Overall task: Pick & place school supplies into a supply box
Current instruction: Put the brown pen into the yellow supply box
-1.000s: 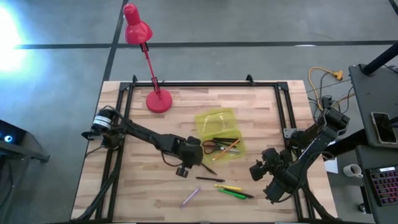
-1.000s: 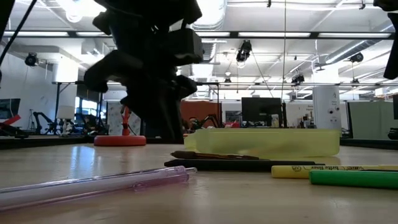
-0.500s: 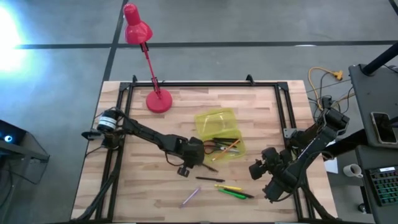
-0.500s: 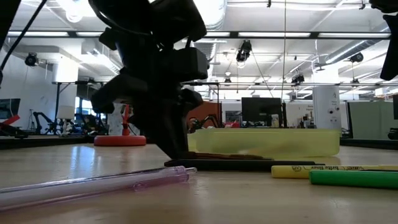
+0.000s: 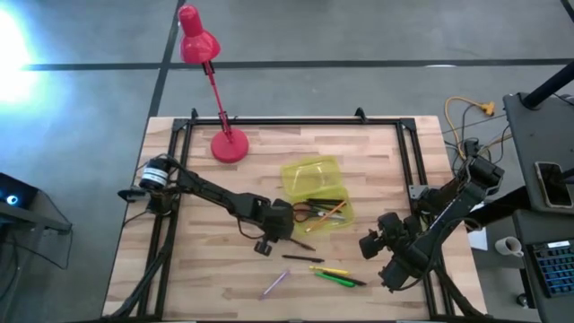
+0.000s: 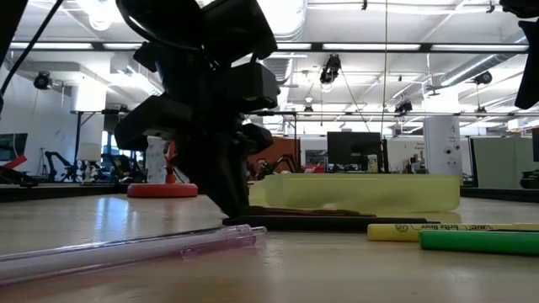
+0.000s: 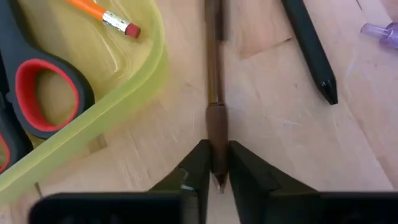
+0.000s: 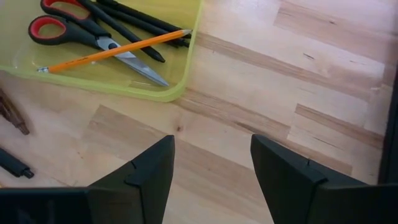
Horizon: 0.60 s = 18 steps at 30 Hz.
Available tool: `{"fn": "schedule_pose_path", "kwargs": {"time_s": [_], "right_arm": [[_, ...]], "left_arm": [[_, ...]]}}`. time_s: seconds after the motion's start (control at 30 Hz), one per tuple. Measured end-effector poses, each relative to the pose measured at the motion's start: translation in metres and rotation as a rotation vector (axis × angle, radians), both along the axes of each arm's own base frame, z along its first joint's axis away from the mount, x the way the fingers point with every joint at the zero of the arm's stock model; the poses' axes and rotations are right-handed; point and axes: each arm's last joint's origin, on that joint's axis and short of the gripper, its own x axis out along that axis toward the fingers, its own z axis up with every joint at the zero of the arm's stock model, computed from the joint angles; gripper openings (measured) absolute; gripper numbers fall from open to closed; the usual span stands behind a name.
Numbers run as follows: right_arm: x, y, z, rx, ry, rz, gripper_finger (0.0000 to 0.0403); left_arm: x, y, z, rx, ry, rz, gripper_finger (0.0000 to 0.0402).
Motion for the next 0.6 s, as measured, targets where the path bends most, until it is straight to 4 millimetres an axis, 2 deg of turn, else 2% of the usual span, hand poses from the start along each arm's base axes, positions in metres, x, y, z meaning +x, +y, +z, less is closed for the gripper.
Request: {"fn": "schedule_pose_path", "kwargs": {"time_s": [0.07, 0.3, 0.4, 0.5, 0.6], "right_arm": [[0.000, 0.000, 0.000, -0.001, 0.001, 0.001, 0.0203], [0.000, 0.000, 0.000, -0.004, 0.004, 0.002, 0.0203], [0.000, -0.001, 0.000, -0.007, 0.007, 0.008, 0.0203], [-0.001, -0.001, 0.000, -0.014, 0.016, 0.018, 0.0203], [-0.001, -0.001, 0.000, -0.018, 0.022, 0.029, 0.0203]], "left_arm": [[0.001, 0.000, 0.001, -0.001, 0.008, 0.001, 0.0014], [0.003, -0.002, 0.007, 0.008, 0.043, -0.001, 0.0013], [-0.004, -0.002, 0.016, 0.006, 0.097, 0.000, 0.0010], [-0.006, -0.003, 0.030, -0.020, 0.094, 0.009, 0.0008], [-0.007, -0.002, 0.057, -0.038, 0.051, 0.017, 0.0008]]}}
